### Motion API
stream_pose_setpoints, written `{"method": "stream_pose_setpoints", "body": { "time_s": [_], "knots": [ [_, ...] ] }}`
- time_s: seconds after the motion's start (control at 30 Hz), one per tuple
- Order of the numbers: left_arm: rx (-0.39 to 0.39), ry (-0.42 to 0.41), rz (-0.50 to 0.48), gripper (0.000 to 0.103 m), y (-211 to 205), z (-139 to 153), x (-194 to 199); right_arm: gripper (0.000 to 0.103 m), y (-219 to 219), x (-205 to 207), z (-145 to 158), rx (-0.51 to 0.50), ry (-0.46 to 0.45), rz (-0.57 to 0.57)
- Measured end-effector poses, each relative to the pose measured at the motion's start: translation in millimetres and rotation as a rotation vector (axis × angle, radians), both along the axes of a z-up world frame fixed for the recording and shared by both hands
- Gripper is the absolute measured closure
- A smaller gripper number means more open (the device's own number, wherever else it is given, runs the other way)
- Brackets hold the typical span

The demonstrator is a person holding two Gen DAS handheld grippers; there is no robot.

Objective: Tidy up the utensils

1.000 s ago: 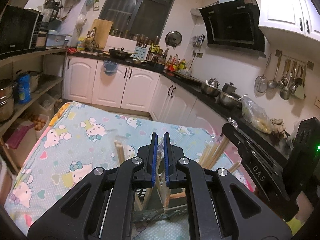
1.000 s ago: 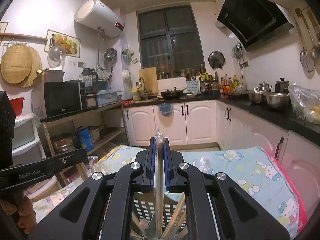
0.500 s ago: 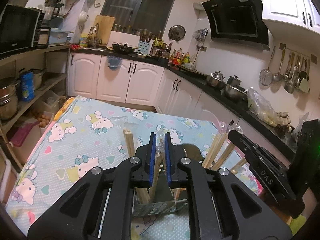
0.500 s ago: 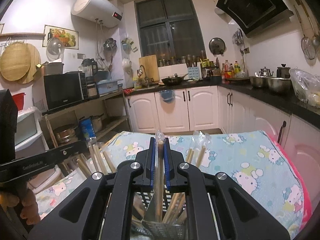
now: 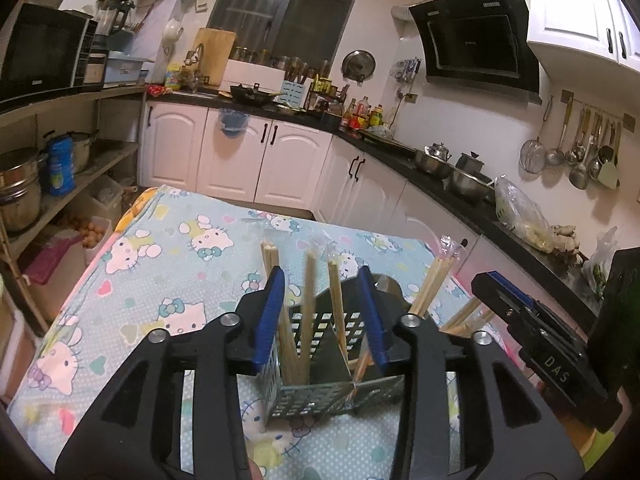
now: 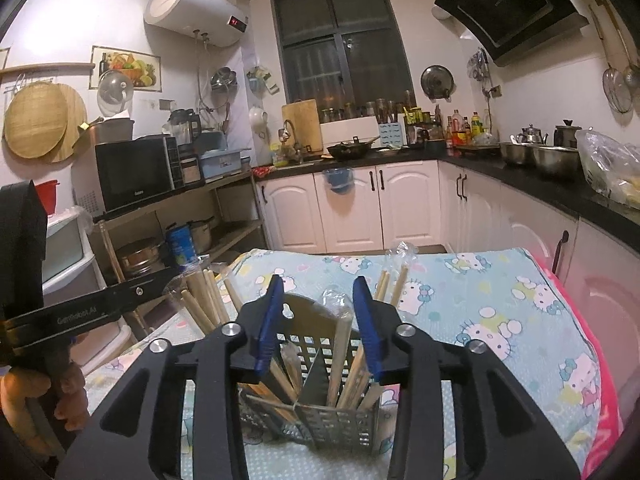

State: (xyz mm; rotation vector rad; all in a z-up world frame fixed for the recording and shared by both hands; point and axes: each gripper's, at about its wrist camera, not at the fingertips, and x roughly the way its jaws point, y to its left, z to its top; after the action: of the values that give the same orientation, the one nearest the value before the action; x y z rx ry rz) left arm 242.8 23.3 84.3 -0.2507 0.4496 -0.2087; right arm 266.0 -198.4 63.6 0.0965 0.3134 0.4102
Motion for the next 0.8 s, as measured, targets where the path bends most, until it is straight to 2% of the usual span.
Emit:
{"method": "stream_pose_setpoints", "body": {
  "time_s": [0.23, 0.3, 0.6, 0.8],
  "knots": [
    [-0.003, 0.013, 0.010, 0.055, 2.3, -2.7, -11.0, 0.054, -5.3, -14.3, 2.9, -0.003, 0.000, 0.000],
    [-0.005, 0.020, 0.013, 0.046, 2.6, -3.3, -14.9, 0.053, -7.1, -19.3, 2.8, -0.006, 0.001, -0.002],
    [-0.005, 0.048, 0.019, 0.029, 4.5, -13.2, -36.6, 0.046, -13.4, -45.3, -3.7, -0.025, 0.016, -0.005],
    [0.014, 0.055, 0.029, 0.021, 3.8, -21.5, -50.5, 0.041, -17.3, -60.7, -9.8, -0.045, 0.015, -0.012]
  ]
}}
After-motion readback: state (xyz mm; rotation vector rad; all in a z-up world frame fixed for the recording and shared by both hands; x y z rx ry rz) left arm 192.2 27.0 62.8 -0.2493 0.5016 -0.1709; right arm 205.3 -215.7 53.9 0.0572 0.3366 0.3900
